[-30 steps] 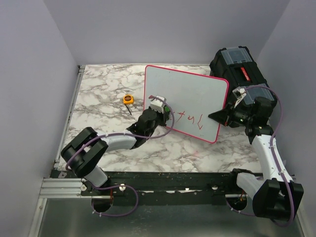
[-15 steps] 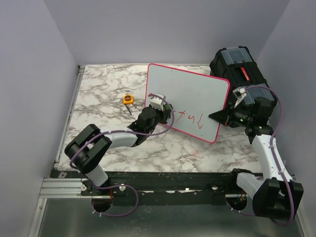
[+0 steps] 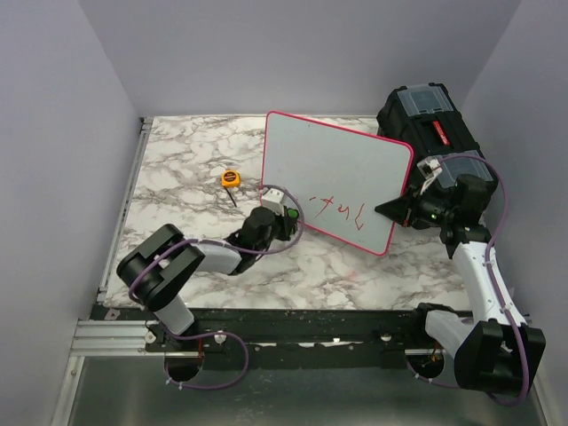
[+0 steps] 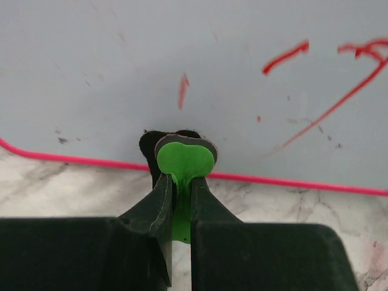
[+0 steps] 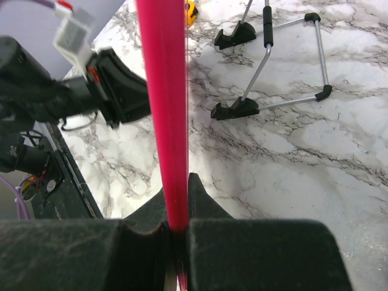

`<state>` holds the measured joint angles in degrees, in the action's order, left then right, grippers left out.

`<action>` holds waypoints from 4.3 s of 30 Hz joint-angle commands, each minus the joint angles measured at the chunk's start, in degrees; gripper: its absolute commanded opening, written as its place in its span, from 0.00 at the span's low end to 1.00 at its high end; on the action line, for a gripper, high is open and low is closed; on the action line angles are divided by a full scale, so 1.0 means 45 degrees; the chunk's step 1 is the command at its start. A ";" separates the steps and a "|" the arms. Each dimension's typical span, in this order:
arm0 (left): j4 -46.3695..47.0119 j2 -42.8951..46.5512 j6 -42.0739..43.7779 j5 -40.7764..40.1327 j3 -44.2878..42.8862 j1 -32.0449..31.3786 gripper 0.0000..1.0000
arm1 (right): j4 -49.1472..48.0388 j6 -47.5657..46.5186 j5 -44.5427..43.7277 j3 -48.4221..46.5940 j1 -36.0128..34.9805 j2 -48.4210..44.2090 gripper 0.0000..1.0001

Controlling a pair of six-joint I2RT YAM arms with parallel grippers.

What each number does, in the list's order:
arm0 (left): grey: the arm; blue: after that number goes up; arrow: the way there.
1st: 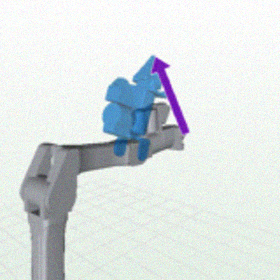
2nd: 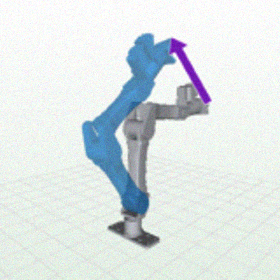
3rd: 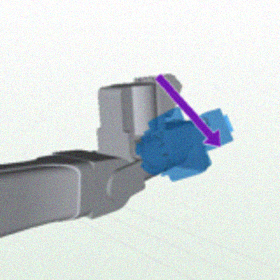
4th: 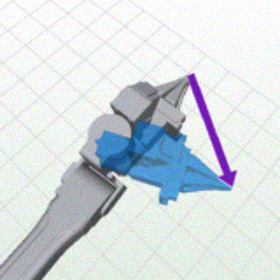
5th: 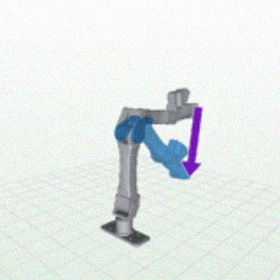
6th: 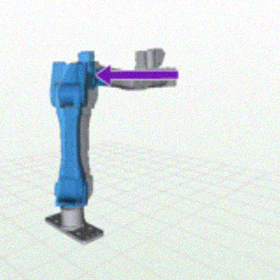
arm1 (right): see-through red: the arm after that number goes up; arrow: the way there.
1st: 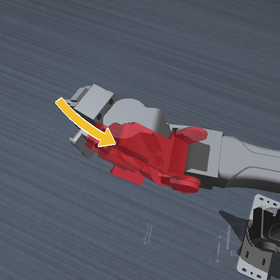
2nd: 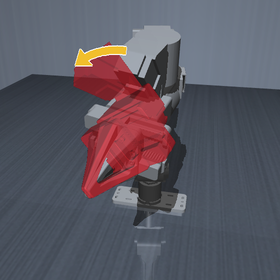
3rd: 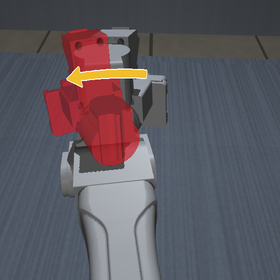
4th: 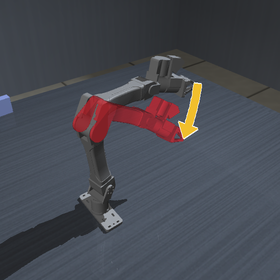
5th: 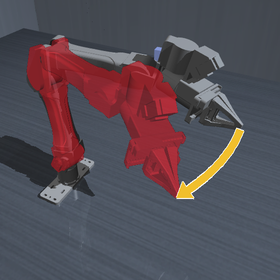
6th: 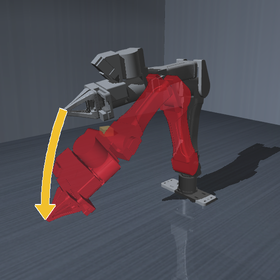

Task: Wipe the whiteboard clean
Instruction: Erase the whiteboard using the whiteboard eraser.

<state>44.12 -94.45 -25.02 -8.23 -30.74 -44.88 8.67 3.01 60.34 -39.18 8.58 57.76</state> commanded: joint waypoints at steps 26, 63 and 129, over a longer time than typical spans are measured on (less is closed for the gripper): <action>0.0287 -0.1039 -0.0835 0.1821 -0.0472 0.0917 0.00 | -0.0383 -0.0415 0.0428 0.0015 -0.0148 0.0015 0.00; -0.2227 -0.0123 0.0148 0.2451 -0.2803 0.2035 0.00 | -0.0291 -0.0473 0.0461 -0.0044 -0.0146 -0.0007 0.00; -0.2725 -0.0272 -0.0214 -0.0070 -0.3839 0.1223 0.00 | -0.0304 -0.0702 0.0584 -0.0045 -0.0134 -0.0196 0.00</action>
<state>32.73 -97.82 -26.46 -7.57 -46.46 -41.30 8.43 1.41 59.09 -39.18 8.60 58.06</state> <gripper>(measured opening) 0.068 0.061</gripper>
